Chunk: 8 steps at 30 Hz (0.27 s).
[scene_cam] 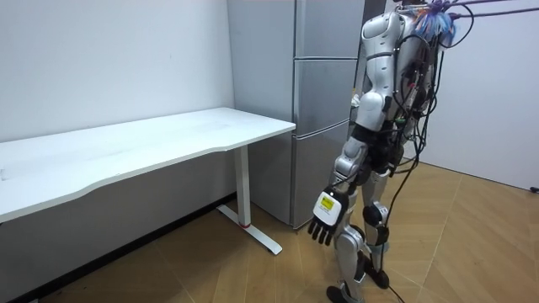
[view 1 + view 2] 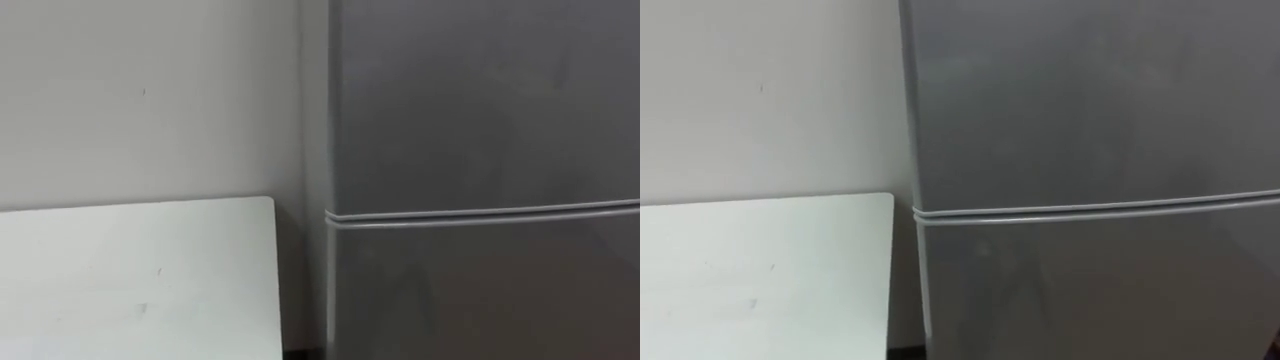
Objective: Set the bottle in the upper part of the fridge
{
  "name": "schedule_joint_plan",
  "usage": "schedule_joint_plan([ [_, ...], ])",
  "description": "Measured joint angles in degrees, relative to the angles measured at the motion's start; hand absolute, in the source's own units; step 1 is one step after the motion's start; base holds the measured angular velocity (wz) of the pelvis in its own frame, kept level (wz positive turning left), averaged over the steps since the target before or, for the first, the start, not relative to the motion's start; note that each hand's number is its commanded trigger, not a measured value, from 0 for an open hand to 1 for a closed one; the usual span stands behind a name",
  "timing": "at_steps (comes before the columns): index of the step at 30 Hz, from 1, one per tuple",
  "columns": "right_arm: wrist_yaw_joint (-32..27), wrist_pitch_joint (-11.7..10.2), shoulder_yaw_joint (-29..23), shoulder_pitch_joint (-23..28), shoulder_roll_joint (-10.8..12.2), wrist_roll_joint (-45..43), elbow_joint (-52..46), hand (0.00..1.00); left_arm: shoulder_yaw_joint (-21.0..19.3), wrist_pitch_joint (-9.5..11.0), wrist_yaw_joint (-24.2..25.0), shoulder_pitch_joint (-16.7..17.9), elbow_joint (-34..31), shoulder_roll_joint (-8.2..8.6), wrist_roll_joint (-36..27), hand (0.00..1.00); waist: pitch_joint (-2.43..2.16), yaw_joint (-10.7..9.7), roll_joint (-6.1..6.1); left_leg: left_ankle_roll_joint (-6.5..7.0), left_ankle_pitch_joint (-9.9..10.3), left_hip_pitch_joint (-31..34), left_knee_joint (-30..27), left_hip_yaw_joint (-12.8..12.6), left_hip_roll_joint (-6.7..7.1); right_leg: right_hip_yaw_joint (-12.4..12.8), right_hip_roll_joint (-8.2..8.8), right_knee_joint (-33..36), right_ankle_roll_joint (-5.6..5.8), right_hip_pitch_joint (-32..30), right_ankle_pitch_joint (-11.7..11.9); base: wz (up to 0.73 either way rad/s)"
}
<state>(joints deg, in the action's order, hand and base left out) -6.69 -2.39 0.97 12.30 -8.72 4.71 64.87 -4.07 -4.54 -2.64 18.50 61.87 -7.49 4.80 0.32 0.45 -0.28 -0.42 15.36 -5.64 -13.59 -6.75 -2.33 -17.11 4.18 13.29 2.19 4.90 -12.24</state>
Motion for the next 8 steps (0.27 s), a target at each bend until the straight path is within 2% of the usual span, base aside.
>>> schedule_joint_plan([
  [8,0.7,0.0,0.0,0.0,-0.1,0.7,0.4,0.00,0.0,-0.2,-0.1,-0.2,0.0,0.04,0.5,0.00,-0.02,0.0,0.08,-0.01,0.0,0.1,0.0,0.6,0.00,-0.4,-0.09,-0.6,-0.02,0.1,0.0,0.03],
])
